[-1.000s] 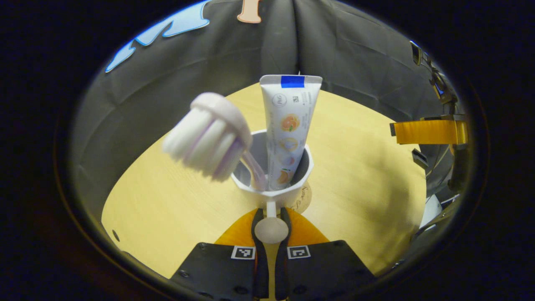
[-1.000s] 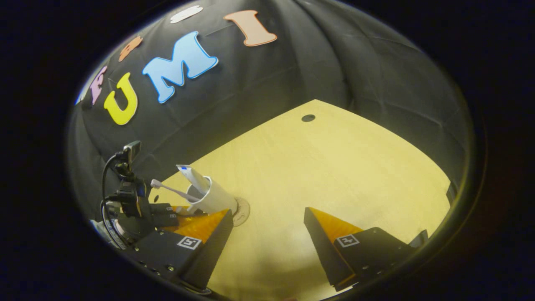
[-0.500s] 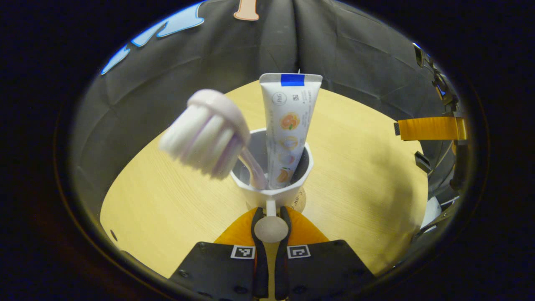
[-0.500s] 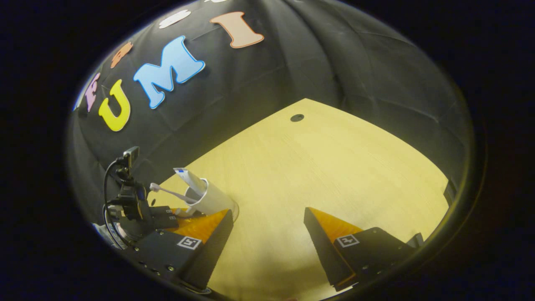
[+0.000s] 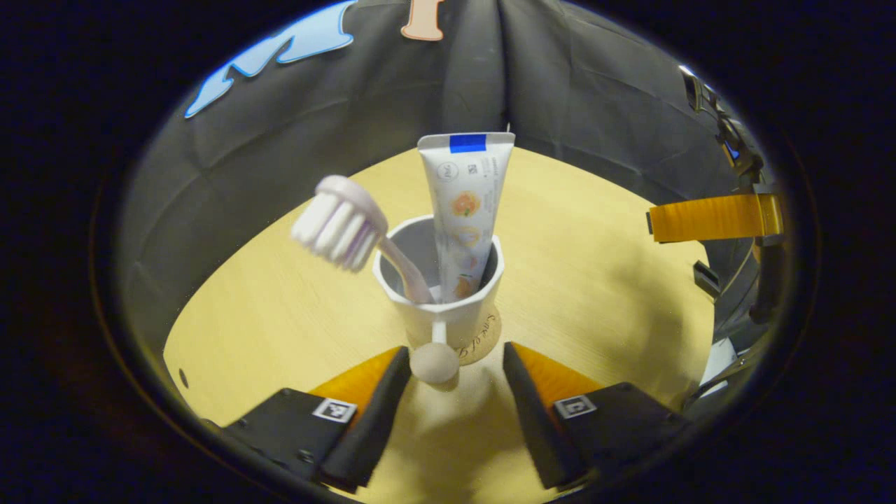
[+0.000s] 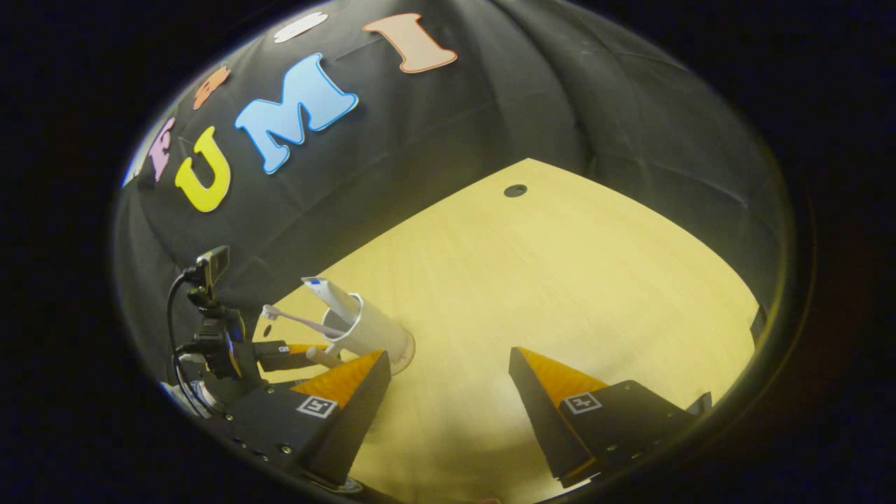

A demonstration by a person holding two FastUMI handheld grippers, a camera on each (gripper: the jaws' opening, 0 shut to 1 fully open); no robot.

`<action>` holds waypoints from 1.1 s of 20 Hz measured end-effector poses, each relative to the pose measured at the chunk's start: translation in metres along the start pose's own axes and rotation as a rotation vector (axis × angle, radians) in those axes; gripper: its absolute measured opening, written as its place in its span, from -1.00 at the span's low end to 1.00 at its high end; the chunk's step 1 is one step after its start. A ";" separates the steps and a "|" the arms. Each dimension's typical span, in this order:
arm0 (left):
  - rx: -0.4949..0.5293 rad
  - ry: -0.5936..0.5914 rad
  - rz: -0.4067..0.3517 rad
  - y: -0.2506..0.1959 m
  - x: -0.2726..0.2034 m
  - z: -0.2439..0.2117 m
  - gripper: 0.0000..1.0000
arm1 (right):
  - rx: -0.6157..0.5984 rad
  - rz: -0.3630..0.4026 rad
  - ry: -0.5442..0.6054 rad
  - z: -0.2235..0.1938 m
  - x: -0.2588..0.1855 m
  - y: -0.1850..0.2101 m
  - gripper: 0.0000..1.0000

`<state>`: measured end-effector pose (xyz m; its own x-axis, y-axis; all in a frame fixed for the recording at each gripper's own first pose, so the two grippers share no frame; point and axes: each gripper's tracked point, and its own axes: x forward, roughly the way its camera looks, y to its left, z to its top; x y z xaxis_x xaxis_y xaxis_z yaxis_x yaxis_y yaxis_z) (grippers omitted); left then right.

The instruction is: Put the toothbrush and toothpaste on the desktop into the cup, then pick up the cup and place it on the coaster on the desktop.

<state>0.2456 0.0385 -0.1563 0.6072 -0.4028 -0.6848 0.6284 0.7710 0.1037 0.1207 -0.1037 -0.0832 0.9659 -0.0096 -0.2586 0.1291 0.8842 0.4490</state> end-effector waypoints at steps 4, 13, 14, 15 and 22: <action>-0.070 -0.034 0.045 0.000 -0.008 -0.005 1.00 | -0.045 0.021 0.007 -0.004 -0.008 0.009 1.00; -0.175 -0.217 0.255 0.021 -0.062 -0.005 1.00 | -0.132 0.084 -0.048 0.007 -0.050 0.052 1.00; -0.193 -0.240 0.269 0.021 -0.068 -0.001 1.00 | -0.140 0.096 -0.062 0.012 -0.055 0.059 1.00; -0.205 -0.261 0.286 0.019 -0.074 0.004 1.00 | -0.151 0.103 -0.078 0.018 -0.060 0.065 1.00; -0.254 -0.407 0.455 0.002 -0.172 0.063 1.00 | -0.284 0.147 -0.226 0.067 -0.088 0.101 1.00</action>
